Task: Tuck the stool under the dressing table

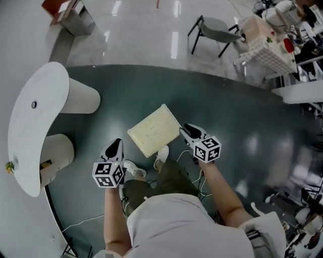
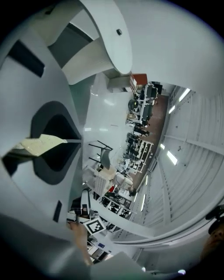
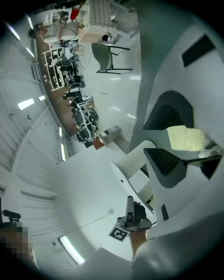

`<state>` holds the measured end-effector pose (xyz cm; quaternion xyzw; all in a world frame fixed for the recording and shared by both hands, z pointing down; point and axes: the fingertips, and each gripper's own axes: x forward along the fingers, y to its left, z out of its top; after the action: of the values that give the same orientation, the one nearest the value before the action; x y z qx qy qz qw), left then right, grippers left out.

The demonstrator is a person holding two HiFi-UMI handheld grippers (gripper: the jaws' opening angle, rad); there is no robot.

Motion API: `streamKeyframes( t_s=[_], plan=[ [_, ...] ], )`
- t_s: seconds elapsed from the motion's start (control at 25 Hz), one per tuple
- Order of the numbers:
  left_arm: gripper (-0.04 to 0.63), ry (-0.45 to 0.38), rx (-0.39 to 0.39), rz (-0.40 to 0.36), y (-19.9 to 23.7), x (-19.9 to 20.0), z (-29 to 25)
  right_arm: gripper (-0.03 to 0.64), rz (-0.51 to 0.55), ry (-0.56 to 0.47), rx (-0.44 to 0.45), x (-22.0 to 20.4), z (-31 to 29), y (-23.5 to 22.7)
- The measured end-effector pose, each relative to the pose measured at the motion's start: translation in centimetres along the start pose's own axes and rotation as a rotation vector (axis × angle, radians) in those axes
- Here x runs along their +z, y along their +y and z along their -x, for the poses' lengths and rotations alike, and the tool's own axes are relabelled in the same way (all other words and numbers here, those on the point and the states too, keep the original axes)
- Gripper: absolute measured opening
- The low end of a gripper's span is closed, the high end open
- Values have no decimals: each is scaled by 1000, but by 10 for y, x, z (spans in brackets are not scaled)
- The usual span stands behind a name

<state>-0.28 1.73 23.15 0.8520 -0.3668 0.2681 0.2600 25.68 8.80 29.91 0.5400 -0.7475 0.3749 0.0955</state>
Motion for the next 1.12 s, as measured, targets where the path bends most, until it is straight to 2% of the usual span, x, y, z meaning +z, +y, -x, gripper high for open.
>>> streamKeyframes(
  t_s=[0.2,0.36,0.56,0.84,1.0,1.12],
  plan=[
    [28,45,61,107,24,-47,-25,171,47,100,36,-20,-46,-24],
    [71,104,83,179,32,-97,-45,187,78,203,53,-54,-75,-43],
    [132,166,87,277,46,-153,-72,212,105,308,65,-96,-109,-67],
    [148,255,108,401,63,-240,-106,227,144,461,68,-162,-143,-107],
    [198,279,80,521,63,-287,-129,242,158,556,57,-197,-162,-134],
    [213,316,68,562,60,-320,-141,249,157,600,59,-213,-172,-147]
  ],
)
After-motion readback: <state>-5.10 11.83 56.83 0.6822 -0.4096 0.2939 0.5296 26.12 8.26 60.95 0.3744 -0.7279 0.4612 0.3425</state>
